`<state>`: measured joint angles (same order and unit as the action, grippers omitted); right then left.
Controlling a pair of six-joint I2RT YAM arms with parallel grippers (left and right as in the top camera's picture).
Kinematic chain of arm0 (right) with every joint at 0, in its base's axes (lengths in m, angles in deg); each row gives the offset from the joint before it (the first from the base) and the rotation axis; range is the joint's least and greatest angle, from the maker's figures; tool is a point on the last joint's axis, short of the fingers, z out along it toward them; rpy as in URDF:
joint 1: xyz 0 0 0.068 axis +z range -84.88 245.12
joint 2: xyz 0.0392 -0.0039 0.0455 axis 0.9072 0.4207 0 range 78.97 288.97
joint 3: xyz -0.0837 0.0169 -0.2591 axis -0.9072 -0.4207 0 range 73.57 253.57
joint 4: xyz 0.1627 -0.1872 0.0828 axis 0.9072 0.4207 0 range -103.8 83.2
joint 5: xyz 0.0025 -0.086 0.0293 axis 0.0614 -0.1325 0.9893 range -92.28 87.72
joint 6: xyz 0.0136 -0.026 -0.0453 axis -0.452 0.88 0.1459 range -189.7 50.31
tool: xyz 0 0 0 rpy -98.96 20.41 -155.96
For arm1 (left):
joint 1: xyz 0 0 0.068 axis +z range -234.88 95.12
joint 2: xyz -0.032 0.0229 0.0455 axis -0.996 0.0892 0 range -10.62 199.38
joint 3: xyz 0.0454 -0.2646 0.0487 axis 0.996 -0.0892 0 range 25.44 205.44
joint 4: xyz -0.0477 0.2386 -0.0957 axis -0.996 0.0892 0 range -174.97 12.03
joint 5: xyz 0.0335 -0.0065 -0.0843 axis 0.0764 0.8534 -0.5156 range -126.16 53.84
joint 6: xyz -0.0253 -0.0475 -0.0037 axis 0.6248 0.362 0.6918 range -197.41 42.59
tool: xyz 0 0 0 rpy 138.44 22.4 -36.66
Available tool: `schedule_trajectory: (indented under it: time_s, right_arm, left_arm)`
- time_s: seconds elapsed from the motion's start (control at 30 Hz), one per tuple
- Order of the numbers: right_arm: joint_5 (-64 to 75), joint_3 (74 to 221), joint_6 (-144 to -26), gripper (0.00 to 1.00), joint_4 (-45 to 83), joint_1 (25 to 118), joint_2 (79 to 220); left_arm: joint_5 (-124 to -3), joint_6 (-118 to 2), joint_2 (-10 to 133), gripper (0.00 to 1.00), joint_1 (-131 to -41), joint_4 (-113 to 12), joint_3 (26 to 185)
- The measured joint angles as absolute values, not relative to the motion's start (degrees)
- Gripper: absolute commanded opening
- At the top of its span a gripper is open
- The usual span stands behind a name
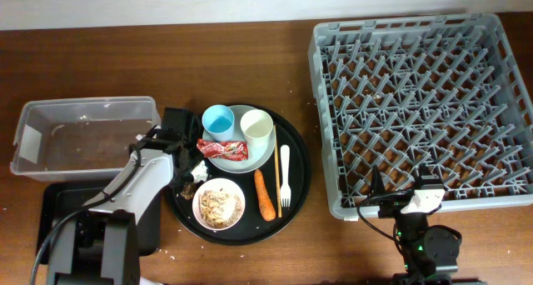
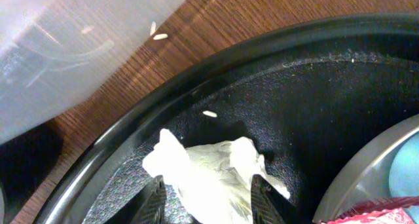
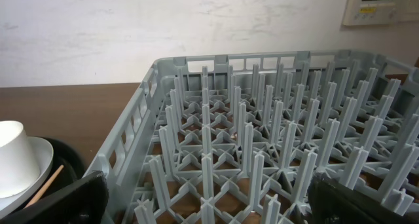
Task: Sort waste into correct bins and load items into the dishwasher rack
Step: 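Close the left gripper on the white tissue, then carry the tissue left over the clear bin and open the gripper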
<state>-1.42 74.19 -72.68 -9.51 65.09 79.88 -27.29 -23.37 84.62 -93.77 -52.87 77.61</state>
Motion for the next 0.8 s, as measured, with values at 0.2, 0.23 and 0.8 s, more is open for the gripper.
schedule_trajectory:
  time_s: [0.2,0.23,0.8]
  right_arm:
    - [-1.42,74.19,-72.66,0.99,-9.51,65.09,79.88]
    - [-1.42,74.19,-72.68,0.99,-9.51,65.09,79.88]
    - [-1.42,74.19,-72.66,0.99,-9.51,65.09,79.88]
  left_arm:
    - [-29.46,-23.35,84.36,0.39,-93.77,-52.83,77.61]
    - [-31.01,-23.37,84.12,0.39,-93.77,-52.76,77.61]
    - [-31.47,-30.06,84.34,0.48,-93.77,-50.05,79.46]
